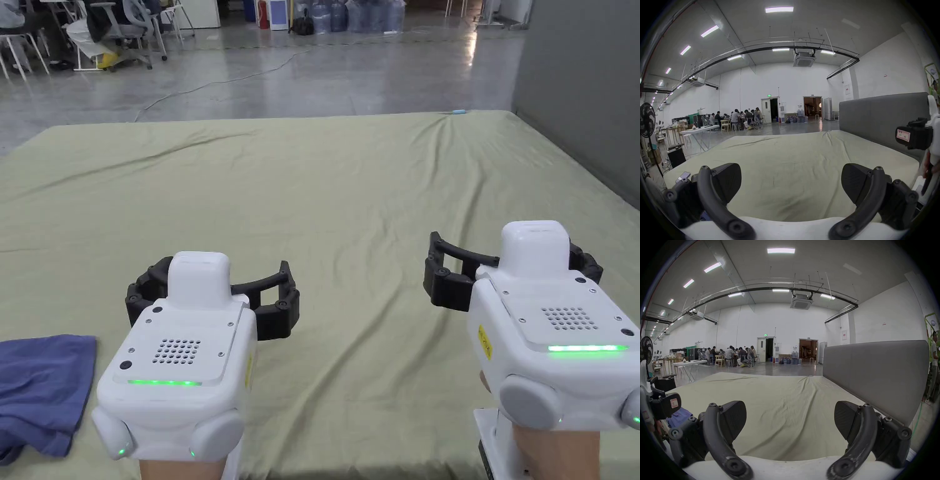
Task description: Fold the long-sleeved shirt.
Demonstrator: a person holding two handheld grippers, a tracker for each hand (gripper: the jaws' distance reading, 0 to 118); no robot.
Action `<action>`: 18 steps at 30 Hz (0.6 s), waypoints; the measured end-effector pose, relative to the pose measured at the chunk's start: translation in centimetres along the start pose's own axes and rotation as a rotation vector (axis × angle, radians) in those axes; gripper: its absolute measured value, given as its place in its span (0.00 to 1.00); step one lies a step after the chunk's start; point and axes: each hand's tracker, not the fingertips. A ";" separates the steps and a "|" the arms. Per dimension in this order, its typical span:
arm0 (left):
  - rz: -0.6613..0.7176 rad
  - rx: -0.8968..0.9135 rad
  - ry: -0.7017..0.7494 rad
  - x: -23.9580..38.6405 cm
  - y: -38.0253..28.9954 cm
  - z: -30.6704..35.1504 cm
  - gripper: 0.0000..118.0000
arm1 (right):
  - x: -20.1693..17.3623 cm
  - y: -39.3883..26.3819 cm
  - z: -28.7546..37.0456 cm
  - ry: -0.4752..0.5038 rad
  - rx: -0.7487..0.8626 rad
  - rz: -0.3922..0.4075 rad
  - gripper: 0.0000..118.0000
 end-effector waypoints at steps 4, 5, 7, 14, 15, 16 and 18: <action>-0.005 0.001 -0.004 -0.3 -0.1 0.2 1.00 | -0.2 -0.2 -0.1 -0.001 -0.007 -0.001 0.93; -0.008 0.001 0.001 -0.3 -0.1 0.2 1.00 | -0.3 -0.3 -0.1 0.001 -0.006 -0.003 0.93; 0.000 0.000 0.001 -0.5 -0.2 0.3 1.00 | -0.5 -0.3 0.0 0.001 -0.004 -0.003 0.93; 0.021 -0.014 -0.016 -0.5 -0.3 0.2 1.00 | -0.8 -0.2 0.0 0.006 -0.003 0.005 0.93; 0.029 -0.011 -0.021 -0.5 -0.3 0.2 1.00 | -0.7 -0.2 0.0 0.005 -0.003 0.006 0.93; 0.034 -0.008 -0.023 -0.5 -0.2 0.2 1.00 | -0.7 -0.2 0.0 0.003 -0.003 0.005 0.93; 0.033 -0.007 -0.024 -0.4 -0.2 0.1 1.00 | -0.6 -0.2 0.0 0.000 -0.006 0.003 0.93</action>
